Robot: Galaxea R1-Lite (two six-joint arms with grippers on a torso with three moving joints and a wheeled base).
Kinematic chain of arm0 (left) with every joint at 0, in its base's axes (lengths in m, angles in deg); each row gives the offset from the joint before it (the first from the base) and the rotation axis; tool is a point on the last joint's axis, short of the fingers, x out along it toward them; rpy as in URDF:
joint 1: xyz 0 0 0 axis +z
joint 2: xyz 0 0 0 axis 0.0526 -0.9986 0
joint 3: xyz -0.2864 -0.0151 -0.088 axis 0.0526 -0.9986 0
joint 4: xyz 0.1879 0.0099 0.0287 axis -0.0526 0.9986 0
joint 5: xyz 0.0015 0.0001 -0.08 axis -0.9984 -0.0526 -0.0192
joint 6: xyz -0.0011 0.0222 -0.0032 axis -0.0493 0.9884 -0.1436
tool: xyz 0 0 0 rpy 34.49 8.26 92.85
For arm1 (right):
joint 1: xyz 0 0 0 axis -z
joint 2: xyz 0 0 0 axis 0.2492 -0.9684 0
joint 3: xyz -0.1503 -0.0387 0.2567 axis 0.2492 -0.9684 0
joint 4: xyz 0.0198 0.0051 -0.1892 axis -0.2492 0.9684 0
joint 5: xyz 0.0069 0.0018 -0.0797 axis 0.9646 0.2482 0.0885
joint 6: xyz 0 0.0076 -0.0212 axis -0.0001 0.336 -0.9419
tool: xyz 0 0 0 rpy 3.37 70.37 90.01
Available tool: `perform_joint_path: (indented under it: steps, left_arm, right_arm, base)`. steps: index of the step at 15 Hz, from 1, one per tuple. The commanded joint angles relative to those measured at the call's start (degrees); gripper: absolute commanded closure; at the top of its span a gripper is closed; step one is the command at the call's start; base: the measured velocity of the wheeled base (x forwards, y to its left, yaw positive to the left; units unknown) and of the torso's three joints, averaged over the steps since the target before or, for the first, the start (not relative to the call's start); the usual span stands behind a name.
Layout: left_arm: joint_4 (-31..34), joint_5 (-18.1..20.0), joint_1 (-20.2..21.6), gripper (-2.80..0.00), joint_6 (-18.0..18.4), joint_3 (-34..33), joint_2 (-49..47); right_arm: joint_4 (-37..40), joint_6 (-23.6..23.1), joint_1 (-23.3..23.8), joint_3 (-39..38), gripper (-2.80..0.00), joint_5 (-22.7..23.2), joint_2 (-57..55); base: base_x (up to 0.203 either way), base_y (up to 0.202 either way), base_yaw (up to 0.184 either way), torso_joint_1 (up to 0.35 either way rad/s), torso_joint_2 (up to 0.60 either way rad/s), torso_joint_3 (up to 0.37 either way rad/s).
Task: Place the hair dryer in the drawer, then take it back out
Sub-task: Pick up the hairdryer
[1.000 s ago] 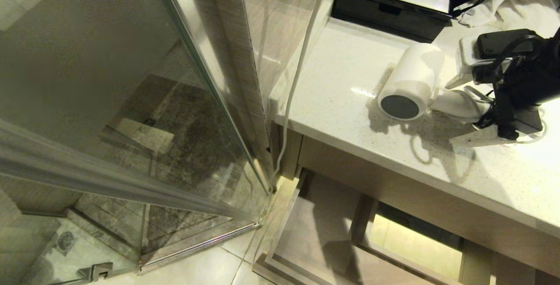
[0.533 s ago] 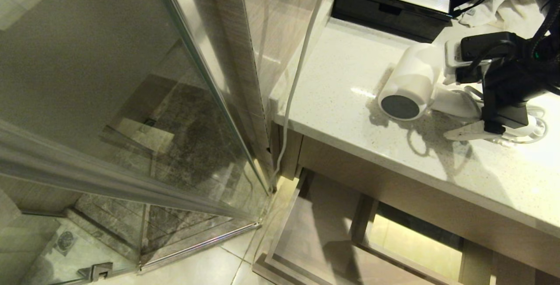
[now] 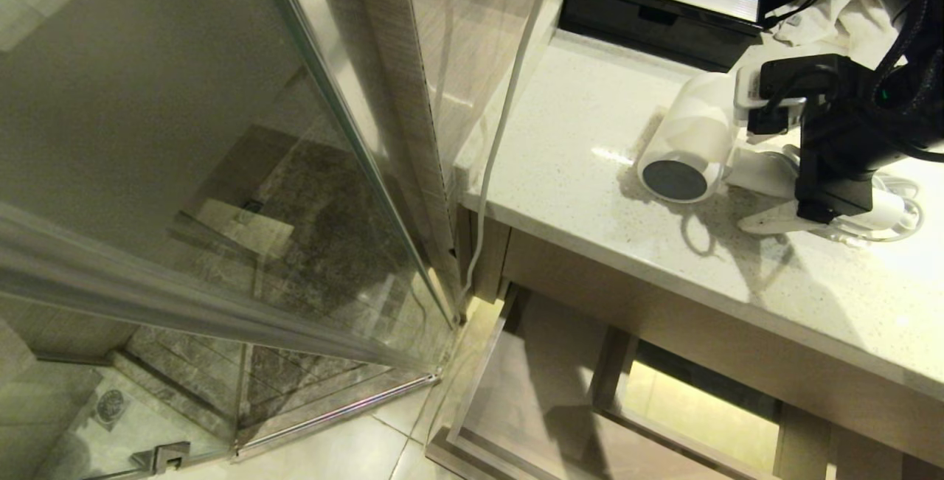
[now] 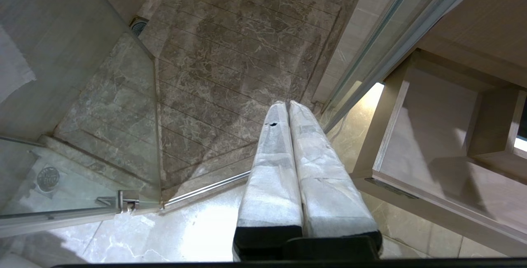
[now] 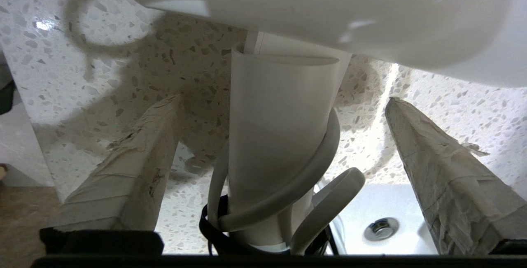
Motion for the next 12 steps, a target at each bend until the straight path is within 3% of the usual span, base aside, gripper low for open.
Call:
perform_joint_path:
  steps: [1, 6, 7, 12]
  left_arm:
    - [0.0, 0.0, 0.0, 0.0, 0.0, 0.0, -0.1]
    - [0.0, 0.0, 0.0, 0.0, 0.1, 0.0, -0.1]
    - [0.0, 0.0, 0.0, 0.0, 0.0, 0.0, -0.1]
    - [0.0, 0.0, 0.0, 0.0, 0.1, 0.0, -0.1]
  right_arm:
    - [0.5, 0.9, -0.1, -0.1, -2.8, 0.0, -0.2]
    - [0.6, 3.0, -0.5, -0.1, -2.8, 0.5, -0.2]
    - [0.6, 3.3, -0.5, -0.3, 0.0, 0.4, -0.2]
    - [-0.1, 3.1, -0.5, -0.4, 0.0, 0.1, -0.1]
  base:
    - [0.0, 0.0, 0.0, 0.0, 0.0, 0.0]
    - [0.0, 0.0, 0.0, 0.0, 0.0, 0.0]
    - [0.0, 0.0, 0.0, 0.0, 0.0, 0.0]
    - [0.0, 0.0, 0.0, 0.0, 0.0, 0.0]
